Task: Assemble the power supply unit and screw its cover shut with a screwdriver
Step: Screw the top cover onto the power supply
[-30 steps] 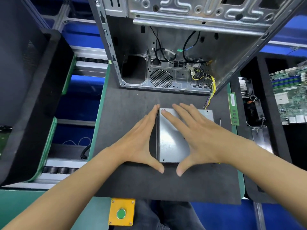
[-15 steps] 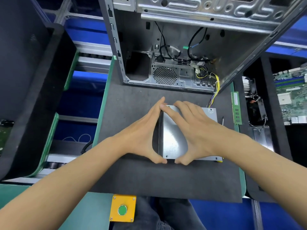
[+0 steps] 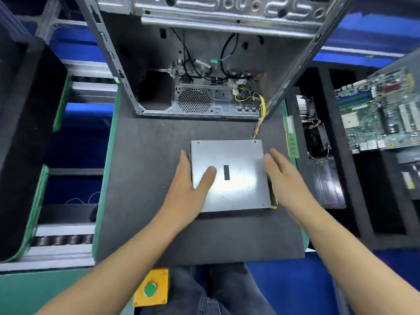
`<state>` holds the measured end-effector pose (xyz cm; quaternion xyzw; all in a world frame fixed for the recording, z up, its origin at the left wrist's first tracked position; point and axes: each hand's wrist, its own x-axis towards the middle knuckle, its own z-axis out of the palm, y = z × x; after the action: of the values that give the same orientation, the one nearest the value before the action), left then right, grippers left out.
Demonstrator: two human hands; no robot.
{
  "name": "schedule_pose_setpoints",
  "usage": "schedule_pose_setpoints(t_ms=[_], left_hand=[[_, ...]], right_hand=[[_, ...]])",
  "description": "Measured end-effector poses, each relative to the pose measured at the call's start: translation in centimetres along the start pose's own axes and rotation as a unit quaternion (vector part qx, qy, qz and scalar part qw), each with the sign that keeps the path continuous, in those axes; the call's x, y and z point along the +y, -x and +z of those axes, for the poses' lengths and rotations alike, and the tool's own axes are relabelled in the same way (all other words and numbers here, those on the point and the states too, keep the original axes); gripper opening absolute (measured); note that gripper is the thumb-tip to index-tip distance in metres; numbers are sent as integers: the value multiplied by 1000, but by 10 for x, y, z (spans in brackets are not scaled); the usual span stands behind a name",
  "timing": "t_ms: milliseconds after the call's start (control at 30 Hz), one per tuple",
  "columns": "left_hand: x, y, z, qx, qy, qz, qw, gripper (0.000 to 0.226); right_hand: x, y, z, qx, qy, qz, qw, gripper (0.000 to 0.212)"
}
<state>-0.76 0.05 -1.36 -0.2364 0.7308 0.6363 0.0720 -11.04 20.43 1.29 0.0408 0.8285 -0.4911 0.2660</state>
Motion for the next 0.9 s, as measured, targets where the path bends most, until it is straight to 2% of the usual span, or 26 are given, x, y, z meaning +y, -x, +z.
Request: schedule_pose_setpoints(t_ms=[67,133,200,300,433,533,600,833,900], left_hand=[[1,4,16,35,21,-12,999,70],[3,3,22,73,50,-23,996,40],[8,5,24,87,37,-25,995,26],[12,9,24,98,34,-24,994,32],[25,13,18,119,-10,8,993,25],[31,12,12,127,-27,21,991,26],[30,18,10,134,-25,5,991,25],[46,13,3,122,-42,52,990,30],[45,12,2,119,-37,50,991,27]], right_hand=[[3,5,15,-29,-13,16,999,42],[1,8,25,-25,0,-2,1000,26],[-4,13,28,-16,-7,-7,1000,22],[-10,17,24,-13,-21,-20,999,30],[-16,23,24,14,-35,-27,999,31],[-20,26,24,23,-29,-64,997,35],[-22,26,24,26,-17,-68,997,34],[-25,14,24,33,-35,-38,998,30],[-30,12,25,28,-16,-58,998,29]])
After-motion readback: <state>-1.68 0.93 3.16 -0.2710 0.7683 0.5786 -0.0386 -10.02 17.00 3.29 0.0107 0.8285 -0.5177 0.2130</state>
